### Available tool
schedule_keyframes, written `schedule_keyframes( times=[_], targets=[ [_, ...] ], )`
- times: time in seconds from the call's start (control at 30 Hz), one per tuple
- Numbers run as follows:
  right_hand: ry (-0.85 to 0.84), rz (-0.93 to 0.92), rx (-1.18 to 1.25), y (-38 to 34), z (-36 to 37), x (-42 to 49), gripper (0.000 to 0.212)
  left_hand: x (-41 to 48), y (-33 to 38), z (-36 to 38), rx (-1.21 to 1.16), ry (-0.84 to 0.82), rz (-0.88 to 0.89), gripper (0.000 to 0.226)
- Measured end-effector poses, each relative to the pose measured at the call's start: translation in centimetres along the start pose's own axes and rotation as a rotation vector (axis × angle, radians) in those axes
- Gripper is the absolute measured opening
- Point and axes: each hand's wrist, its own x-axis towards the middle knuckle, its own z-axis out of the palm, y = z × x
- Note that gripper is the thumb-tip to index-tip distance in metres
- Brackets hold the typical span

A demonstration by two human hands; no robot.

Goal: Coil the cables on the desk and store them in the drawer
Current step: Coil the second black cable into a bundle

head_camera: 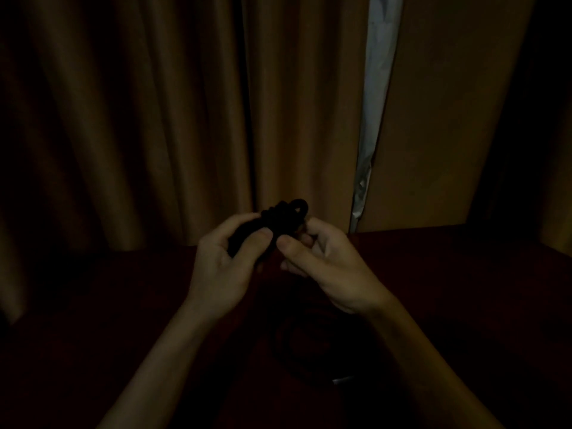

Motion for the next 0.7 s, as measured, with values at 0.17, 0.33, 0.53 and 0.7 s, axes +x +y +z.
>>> schedule_keyframes(
  times=[0.17, 0.33, 0.53, 0.7],
  targets=[
    [-0.018, -0.017, -0.133, 0.2, -0.5, -0.4, 0.048, 0.0, 0.8, 0.1, -0.226, -0.267, -0.369, 0.033],
    [0.055, -0.118, -0.339, 0.4, -0.6, -0.6, 0.027, 0.0, 0.7, -0.5, -0.057, -0.324, -0.433, 0.037],
    [0.228, -0.145, -0.418, 0.7, -0.7, -0.1, 0.034, -0.7, 0.1, 0.4, 0.201, -0.197, -0.038, 0.037],
    [0.315, -0.095, -0.388, 0.9, -0.4, -0.1, 0.065, -1.1, -0.6, 1.0, 0.539, -0.186, 0.327, 0.052]
  ],
)
